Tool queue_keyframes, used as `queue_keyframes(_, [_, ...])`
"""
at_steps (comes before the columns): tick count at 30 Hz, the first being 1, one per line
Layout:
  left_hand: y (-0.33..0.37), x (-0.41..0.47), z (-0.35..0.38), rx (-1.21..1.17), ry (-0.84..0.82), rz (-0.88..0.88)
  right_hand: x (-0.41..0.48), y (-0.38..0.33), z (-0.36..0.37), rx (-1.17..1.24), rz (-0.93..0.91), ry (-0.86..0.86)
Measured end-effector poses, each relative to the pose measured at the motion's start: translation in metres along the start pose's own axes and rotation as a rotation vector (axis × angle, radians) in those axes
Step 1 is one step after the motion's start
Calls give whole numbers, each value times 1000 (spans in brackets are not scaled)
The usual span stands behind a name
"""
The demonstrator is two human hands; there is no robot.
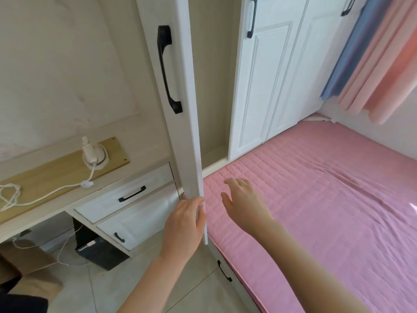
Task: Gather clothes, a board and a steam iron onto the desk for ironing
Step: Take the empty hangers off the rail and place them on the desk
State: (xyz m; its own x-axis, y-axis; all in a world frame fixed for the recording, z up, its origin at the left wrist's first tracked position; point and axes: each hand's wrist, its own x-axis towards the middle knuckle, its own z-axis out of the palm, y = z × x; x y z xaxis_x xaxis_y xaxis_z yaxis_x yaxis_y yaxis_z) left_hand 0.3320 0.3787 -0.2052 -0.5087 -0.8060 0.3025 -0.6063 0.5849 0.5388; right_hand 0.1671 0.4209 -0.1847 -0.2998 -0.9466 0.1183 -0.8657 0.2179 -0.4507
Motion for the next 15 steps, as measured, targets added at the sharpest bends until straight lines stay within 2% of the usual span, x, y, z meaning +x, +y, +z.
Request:
queue_keyframes(8, [49,23,45,-12,-1,9,26,63,-30,-13,-12,-3])
queue_keyframes(15, [85,85,77,79,116,-78,68,117,-63,-74,-110,-13])
